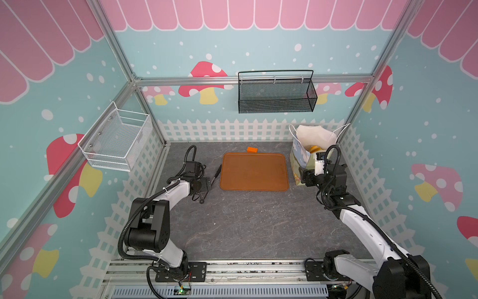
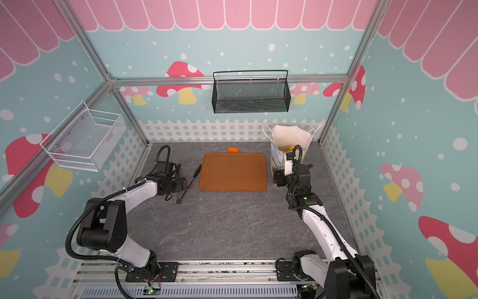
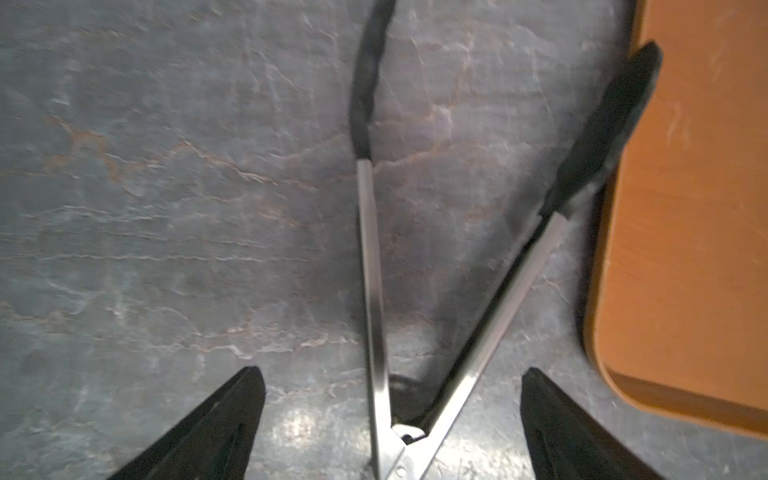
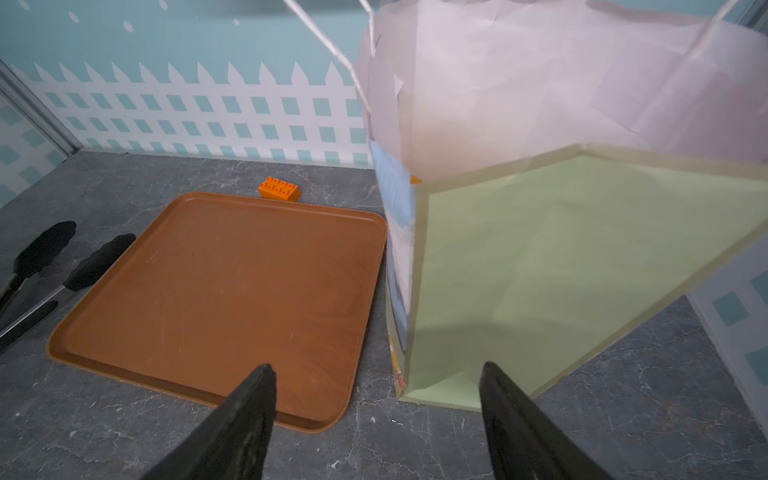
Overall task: Take the fake bread out of the paper bag
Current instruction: 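Grasp the metal tongs with the left gripper while the right reaches the bag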
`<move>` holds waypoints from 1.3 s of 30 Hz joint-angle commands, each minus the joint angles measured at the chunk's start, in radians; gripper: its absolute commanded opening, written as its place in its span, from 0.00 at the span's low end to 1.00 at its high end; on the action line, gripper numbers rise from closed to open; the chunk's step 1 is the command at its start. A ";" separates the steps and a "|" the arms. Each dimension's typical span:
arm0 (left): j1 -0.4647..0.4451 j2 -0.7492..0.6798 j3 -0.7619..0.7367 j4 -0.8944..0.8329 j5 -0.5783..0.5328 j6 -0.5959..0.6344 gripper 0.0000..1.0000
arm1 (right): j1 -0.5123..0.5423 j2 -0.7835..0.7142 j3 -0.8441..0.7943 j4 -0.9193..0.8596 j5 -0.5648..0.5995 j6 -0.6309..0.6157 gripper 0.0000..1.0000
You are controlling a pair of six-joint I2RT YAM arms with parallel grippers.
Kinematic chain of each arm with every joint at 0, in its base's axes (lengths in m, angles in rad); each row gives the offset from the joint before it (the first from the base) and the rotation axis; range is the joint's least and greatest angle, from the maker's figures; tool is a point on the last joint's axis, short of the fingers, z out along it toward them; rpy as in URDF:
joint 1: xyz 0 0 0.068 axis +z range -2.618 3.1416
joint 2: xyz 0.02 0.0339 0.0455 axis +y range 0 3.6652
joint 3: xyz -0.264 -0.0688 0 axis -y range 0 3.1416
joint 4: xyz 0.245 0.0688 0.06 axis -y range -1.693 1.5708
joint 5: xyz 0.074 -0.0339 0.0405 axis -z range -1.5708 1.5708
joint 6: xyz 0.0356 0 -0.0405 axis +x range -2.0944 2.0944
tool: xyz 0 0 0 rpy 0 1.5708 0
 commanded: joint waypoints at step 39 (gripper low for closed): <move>-0.024 0.004 0.124 -0.120 0.075 0.092 0.00 | 0.021 -0.015 0.117 -0.084 -0.041 0.083 0.77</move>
